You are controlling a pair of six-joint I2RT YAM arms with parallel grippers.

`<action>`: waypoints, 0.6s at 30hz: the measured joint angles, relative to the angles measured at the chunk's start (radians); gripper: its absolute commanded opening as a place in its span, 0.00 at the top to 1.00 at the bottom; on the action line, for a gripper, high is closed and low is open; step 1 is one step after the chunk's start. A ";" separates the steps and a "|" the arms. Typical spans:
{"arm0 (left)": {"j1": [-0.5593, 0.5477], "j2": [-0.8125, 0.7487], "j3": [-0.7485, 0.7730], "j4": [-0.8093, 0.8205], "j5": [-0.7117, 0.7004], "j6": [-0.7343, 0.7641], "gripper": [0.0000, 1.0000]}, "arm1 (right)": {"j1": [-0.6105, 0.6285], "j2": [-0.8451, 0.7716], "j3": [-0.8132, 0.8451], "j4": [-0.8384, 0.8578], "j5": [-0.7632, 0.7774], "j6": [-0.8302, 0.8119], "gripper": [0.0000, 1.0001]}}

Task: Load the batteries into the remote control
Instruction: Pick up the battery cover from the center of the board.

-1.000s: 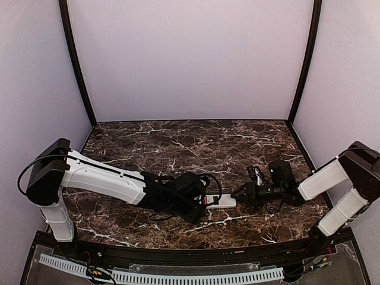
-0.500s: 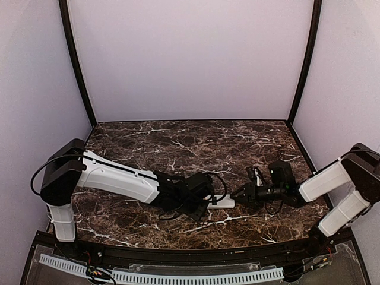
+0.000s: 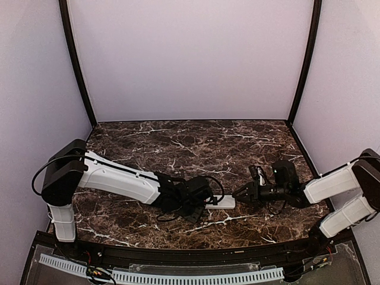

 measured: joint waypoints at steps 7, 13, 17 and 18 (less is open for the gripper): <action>0.007 -0.005 -0.010 0.004 0.010 0.016 0.98 | -0.002 -0.064 0.000 -0.047 0.008 -0.030 0.57; 0.033 -0.075 -0.067 -0.003 0.042 0.098 1.00 | -0.011 -0.135 0.001 -0.081 0.003 -0.081 0.57; 0.050 -0.185 -0.112 0.011 0.104 0.182 1.00 | -0.019 -0.185 0.031 -0.125 -0.011 -0.138 0.56; 0.059 -0.230 -0.126 0.018 0.127 0.206 1.00 | -0.019 -0.201 0.046 -0.139 -0.016 -0.156 0.56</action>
